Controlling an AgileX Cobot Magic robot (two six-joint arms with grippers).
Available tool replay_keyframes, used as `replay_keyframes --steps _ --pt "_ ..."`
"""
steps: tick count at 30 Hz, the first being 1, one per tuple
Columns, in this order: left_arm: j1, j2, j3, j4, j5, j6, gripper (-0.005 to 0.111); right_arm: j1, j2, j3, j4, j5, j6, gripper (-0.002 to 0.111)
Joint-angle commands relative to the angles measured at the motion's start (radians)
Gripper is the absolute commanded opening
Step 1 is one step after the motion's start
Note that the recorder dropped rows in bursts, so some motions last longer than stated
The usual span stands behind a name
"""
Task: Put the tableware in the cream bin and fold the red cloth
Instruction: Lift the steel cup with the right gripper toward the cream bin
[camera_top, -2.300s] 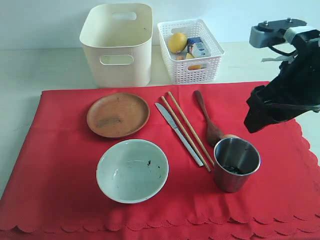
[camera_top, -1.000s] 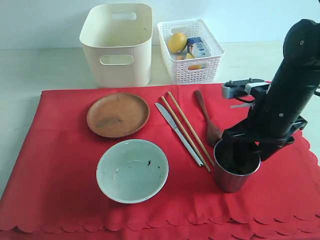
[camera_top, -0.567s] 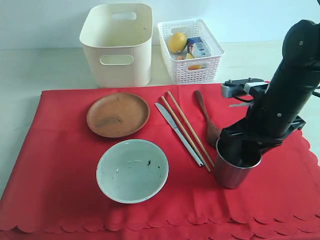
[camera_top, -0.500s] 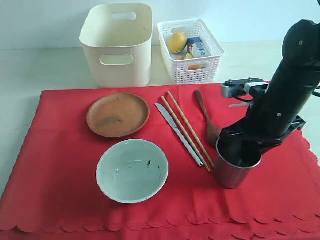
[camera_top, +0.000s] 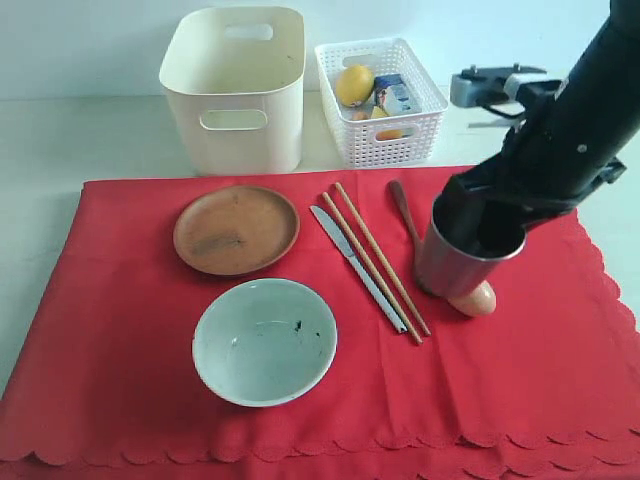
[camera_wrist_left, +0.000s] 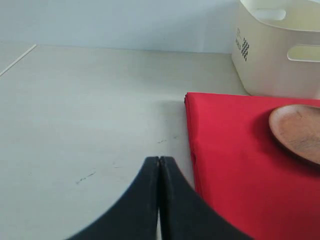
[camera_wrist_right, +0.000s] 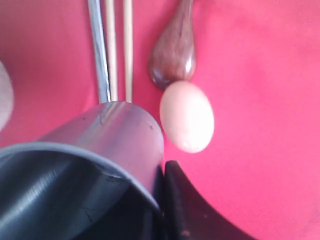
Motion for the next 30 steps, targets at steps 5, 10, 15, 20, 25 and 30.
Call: replay_keyframes --steps 5,10,15,20,25,30 --pt "0.002 -0.007 -0.001 -0.005 -0.012 0.002 0.0 -0.004 -0.028 -0.227 0.002 0.101 0.044 0.0" --pt "0.002 -0.007 -0.001 -0.005 -0.012 0.002 0.0 -0.004 -0.028 -0.374 0.036 0.105 0.058 0.0" --pt "0.002 -0.007 -0.001 -0.005 -0.012 0.002 0.0 0.006 0.003 -0.513 0.067 0.116 0.058 0.0" --pt "0.002 -0.007 -0.001 -0.005 -0.012 0.002 0.0 0.08 0.066 -0.652 0.067 0.103 0.058 0.0" --pt "0.002 -0.007 -0.001 -0.005 -0.012 0.002 0.0 0.196 0.195 -0.792 0.062 0.028 0.058 0.0" --pt "0.002 -0.007 -0.001 -0.005 -0.012 0.002 0.0 0.287 0.352 -0.92 -0.099 -0.077 0.137 0.0"
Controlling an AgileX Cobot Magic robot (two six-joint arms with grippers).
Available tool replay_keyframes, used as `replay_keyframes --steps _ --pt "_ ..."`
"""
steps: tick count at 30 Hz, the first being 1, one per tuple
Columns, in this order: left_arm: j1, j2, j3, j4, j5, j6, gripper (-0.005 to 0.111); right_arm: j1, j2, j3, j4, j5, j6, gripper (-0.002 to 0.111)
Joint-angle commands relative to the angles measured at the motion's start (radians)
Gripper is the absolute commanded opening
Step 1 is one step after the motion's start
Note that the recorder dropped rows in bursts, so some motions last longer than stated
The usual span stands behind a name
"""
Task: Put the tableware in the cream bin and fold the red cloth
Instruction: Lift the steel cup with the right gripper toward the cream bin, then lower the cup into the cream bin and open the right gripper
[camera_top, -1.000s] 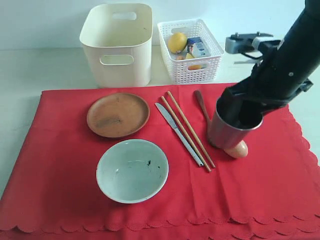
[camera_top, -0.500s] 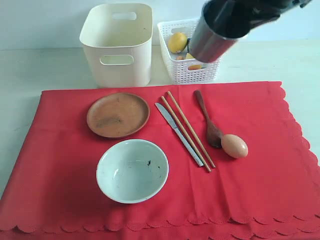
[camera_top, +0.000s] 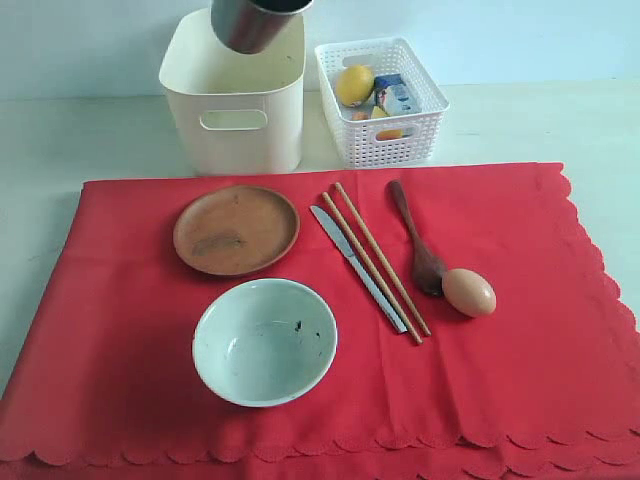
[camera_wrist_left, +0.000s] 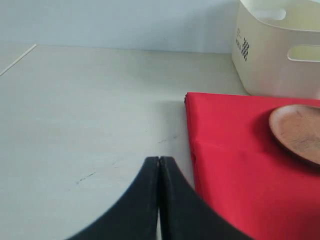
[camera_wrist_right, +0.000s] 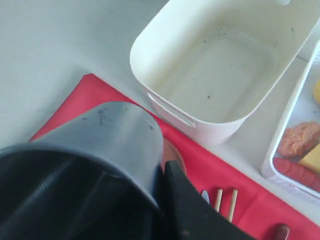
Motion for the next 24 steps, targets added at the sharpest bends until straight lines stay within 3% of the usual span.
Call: replay_keyframes --steps 1,16,24 --pt "0.002 -0.007 -0.001 -0.005 -0.012 0.002 0.0 0.031 0.101 -0.087 -0.093 -0.099 0.056 0.0" --pt "0.002 -0.007 -0.001 -0.005 -0.012 0.002 0.0 0.031 0.306 -0.142 -0.253 -0.405 0.277 0.0" --pt "0.002 -0.007 -0.001 -0.005 -0.012 0.002 0.0 0.031 0.378 -0.142 -0.4 -0.477 0.467 0.0"
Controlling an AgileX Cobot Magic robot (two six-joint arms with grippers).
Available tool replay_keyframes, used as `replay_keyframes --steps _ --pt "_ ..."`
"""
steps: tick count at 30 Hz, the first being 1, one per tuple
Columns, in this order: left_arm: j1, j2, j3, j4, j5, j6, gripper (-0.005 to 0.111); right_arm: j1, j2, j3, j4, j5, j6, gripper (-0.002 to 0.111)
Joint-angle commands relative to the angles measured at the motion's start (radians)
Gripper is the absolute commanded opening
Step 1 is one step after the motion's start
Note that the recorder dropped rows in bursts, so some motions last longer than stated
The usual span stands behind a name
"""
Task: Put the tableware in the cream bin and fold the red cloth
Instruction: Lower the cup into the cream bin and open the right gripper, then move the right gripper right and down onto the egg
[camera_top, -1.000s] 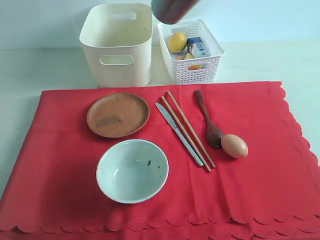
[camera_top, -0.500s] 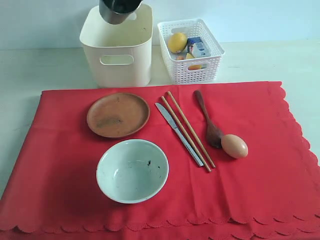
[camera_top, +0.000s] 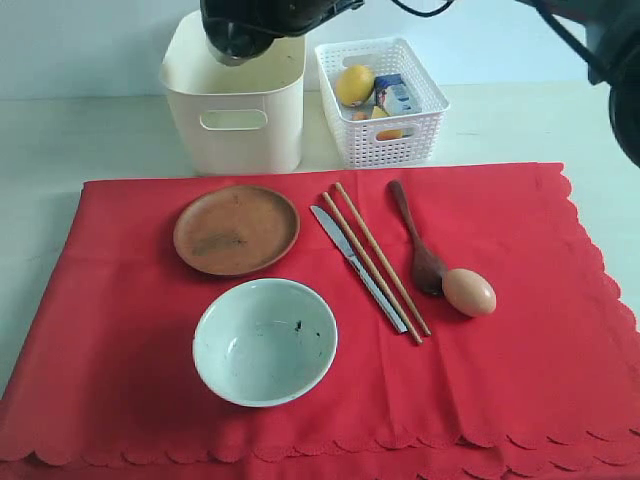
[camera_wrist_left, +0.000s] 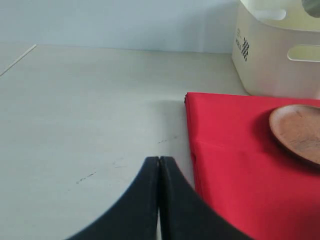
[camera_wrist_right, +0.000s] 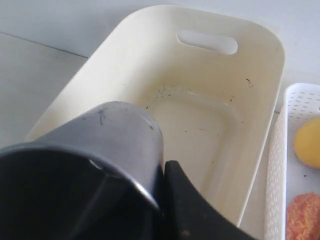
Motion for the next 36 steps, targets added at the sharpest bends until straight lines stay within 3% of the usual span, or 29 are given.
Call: replay_keyframes --steps 1,8,10,12,16,25,36 --pt "0.002 -0.007 -0.001 -0.005 -0.012 0.002 0.0 0.001 0.034 -0.008 -0.112 -0.054 0.126 0.0" --pt "0.002 -0.007 -0.001 -0.005 -0.012 0.002 0.0 0.001 0.091 -0.008 -0.192 -0.083 0.253 0.003" --pt "0.002 -0.007 -0.001 -0.005 -0.012 0.002 0.0 0.001 0.091 -0.008 -0.192 -0.086 0.256 0.013" --pt "0.002 -0.007 -0.001 -0.005 -0.012 0.002 0.0 0.001 0.091 -0.008 -0.188 -0.084 0.256 0.036" --pt "0.002 -0.007 -0.001 -0.005 -0.012 0.002 0.0 0.001 0.067 -0.008 -0.188 -0.006 0.258 0.054" --pt "0.002 -0.007 -0.001 -0.005 -0.012 0.002 0.0 0.001 -0.06 -0.008 -0.181 0.193 0.251 0.055" --pt "0.002 -0.007 -0.001 -0.005 -0.012 0.002 0.0 0.001 -0.184 -0.008 -0.124 0.488 0.036 0.054"
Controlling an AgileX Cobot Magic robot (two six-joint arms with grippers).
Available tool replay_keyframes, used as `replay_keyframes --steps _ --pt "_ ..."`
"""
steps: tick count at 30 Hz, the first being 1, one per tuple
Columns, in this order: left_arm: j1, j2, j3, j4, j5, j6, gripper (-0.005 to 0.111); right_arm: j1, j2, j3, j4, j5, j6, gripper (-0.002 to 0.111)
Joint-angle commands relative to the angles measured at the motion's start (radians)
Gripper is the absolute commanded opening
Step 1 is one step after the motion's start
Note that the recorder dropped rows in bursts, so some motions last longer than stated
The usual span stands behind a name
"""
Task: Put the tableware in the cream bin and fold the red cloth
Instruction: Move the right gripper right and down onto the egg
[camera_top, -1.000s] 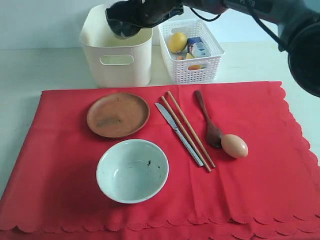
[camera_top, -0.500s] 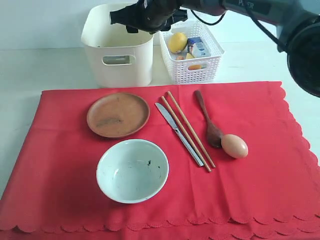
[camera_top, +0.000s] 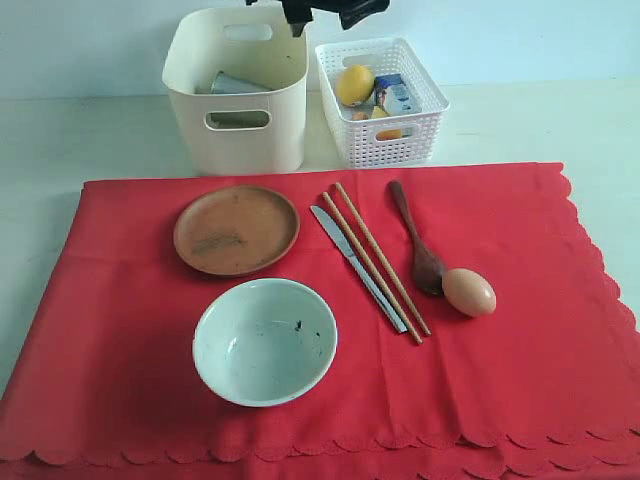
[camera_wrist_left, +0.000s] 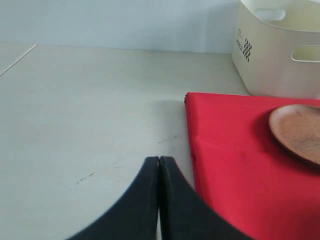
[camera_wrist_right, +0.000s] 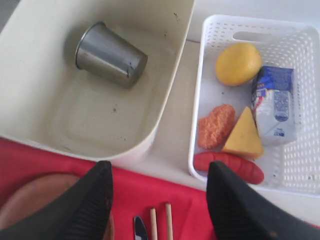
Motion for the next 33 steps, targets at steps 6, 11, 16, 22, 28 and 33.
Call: replay_keyframes --steps 6,11,16,22,28,33 --pt "0.002 -0.007 -0.001 -0.005 -0.012 0.002 0.0 0.001 -0.096 -0.006 0.035 0.169 -0.141 0.054" --pt "0.002 -0.007 -0.001 -0.005 -0.012 0.002 0.0 0.001 -0.132 -0.006 0.043 0.235 -0.195 0.054" --pt "0.002 -0.007 -0.001 -0.005 -0.012 0.002 0.0 0.001 -0.178 0.033 0.05 0.258 -0.23 0.054" --pt "0.002 -0.007 -0.001 -0.005 -0.012 0.002 0.0 0.001 -0.284 0.192 0.048 0.192 -0.238 0.054" --pt "0.002 -0.007 -0.001 -0.005 -0.012 0.002 0.0 0.001 -0.411 0.391 0.04 0.114 -0.238 0.054" --pt "0.002 -0.007 -0.001 -0.005 -0.012 0.002 0.0 0.001 -0.511 0.558 0.04 0.063 -0.238 0.054"
